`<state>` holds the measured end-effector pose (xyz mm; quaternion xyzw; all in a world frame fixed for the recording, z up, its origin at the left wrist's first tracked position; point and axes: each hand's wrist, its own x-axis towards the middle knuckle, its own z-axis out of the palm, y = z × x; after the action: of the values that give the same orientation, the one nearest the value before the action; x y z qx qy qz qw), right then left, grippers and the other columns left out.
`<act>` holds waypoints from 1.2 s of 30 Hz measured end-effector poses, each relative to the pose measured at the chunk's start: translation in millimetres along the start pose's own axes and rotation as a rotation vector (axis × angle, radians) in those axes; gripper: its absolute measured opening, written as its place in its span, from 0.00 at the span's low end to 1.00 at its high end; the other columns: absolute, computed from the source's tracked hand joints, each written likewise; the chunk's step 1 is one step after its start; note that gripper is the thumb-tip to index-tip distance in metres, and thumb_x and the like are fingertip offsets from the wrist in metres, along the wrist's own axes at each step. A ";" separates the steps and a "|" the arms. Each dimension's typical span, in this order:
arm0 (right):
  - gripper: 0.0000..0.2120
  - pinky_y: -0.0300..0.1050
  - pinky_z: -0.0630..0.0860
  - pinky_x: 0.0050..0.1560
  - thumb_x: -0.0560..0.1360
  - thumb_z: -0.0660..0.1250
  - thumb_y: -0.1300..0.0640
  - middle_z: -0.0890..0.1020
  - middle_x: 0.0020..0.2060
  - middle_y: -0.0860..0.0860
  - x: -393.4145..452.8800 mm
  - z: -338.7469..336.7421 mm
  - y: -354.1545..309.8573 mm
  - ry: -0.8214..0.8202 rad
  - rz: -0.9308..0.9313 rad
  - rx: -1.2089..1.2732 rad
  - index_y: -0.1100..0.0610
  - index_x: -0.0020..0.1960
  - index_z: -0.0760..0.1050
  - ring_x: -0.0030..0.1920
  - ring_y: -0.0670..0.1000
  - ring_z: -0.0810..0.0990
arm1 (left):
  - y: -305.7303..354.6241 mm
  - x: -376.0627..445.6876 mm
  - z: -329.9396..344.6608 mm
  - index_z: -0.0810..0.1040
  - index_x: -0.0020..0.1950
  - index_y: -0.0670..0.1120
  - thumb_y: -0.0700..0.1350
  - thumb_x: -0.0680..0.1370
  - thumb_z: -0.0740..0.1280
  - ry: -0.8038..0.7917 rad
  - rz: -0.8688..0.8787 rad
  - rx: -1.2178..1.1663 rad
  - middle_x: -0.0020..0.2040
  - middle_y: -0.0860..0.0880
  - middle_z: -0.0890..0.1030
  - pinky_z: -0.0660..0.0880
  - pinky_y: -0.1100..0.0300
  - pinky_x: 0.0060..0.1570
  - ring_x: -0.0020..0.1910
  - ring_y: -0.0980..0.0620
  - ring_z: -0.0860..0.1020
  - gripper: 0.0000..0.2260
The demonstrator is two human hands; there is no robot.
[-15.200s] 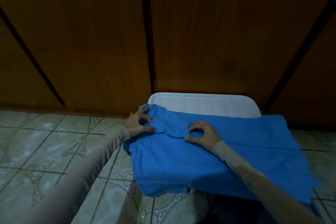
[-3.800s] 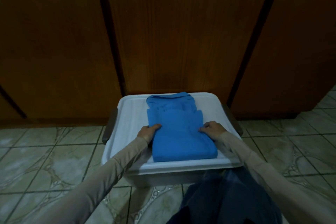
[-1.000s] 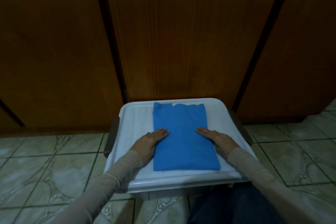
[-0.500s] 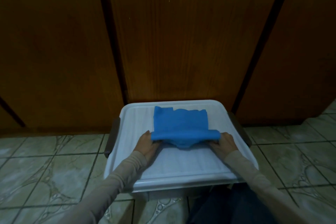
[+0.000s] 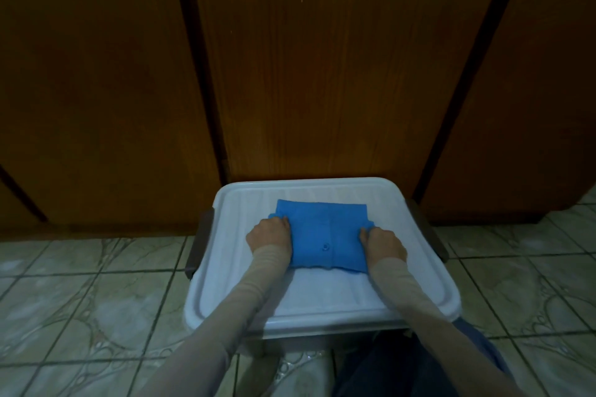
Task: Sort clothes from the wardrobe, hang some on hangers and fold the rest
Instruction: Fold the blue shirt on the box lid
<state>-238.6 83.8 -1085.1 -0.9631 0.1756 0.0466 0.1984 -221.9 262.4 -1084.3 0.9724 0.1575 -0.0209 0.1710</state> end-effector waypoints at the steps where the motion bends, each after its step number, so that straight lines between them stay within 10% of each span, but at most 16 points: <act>1: 0.21 0.44 0.69 0.48 0.82 0.49 0.49 0.79 0.54 0.58 -1.2 -2.1 -0.7 0.023 0.002 -0.049 0.62 0.57 0.74 0.55 0.57 0.77 | 0.2 -0.6 -1.4 0.75 0.57 0.44 0.52 0.83 0.48 0.019 0.003 0.027 0.56 0.45 0.79 0.70 0.57 0.51 0.55 0.45 0.77 0.19; 9: 0.27 0.50 0.68 0.57 0.78 0.55 0.39 0.70 0.62 0.58 3.9 -2.7 -13.5 -0.061 0.114 0.279 0.59 0.66 0.65 0.62 0.59 0.70 | 6.1 -4.1 -1.7 0.68 0.66 0.44 0.54 0.81 0.56 -0.016 -0.108 -0.314 0.63 0.42 0.70 0.69 0.47 0.58 0.63 0.42 0.69 0.19; 15: 0.14 0.47 0.69 0.47 0.81 0.56 0.51 0.78 0.52 0.58 -2.3 -4.9 -19.1 0.271 0.020 0.278 0.58 0.61 0.69 0.54 0.59 0.76 | 9.7 -9.4 -3.0 0.69 0.59 0.42 0.47 0.82 0.56 0.155 -0.048 -0.542 0.52 0.41 0.78 0.76 0.51 0.50 0.49 0.42 0.77 0.11; 21: 0.11 0.47 0.71 0.46 0.81 0.56 0.54 0.78 0.51 0.58 1.1 5.4 -19.8 0.238 0.060 0.254 0.59 0.60 0.67 0.52 0.57 0.77 | 5.2 -0.1 8.5 0.64 0.62 0.47 0.45 0.81 0.57 0.137 -0.076 -0.436 0.51 0.42 0.80 0.76 0.49 0.51 0.47 0.43 0.78 0.10; 25: 0.14 0.48 0.70 0.55 0.80 0.57 0.60 0.72 0.60 0.55 4.0 10.8 -19.2 0.354 -0.045 0.148 0.57 0.65 0.64 0.61 0.54 0.71 | 6.3 4.2 10.6 0.62 0.68 0.48 0.43 0.79 0.60 0.238 -0.057 -0.304 0.63 0.45 0.72 0.67 0.51 0.62 0.62 0.46 0.71 0.18; 29: 0.18 0.49 0.54 0.72 0.82 0.52 0.55 0.59 0.74 0.52 -1.5 4.1 -28.0 0.323 -0.301 0.072 0.56 0.71 0.63 0.73 0.51 0.59 | 14.2 1.4 6.2 0.62 0.72 0.48 0.42 0.81 0.54 0.323 0.228 -0.204 0.71 0.48 0.66 0.52 0.50 0.72 0.70 0.50 0.63 0.18; 36: 0.24 0.57 0.32 0.71 0.83 0.39 0.48 0.43 0.77 0.50 3.6 20.3 -34.9 -0.011 -0.397 -0.233 0.53 0.77 0.41 0.76 0.47 0.39 | 21.4 4.4 21.2 0.53 0.77 0.51 0.48 0.84 0.44 -0.077 0.492 -0.038 0.77 0.53 0.53 0.38 0.50 0.72 0.76 0.58 0.49 0.20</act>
<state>-223.2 120.8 -1091.5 -0.9949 -0.0251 0.0320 0.0921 -210.7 237.4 -1097.8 0.9765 -0.0901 -0.0130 0.1951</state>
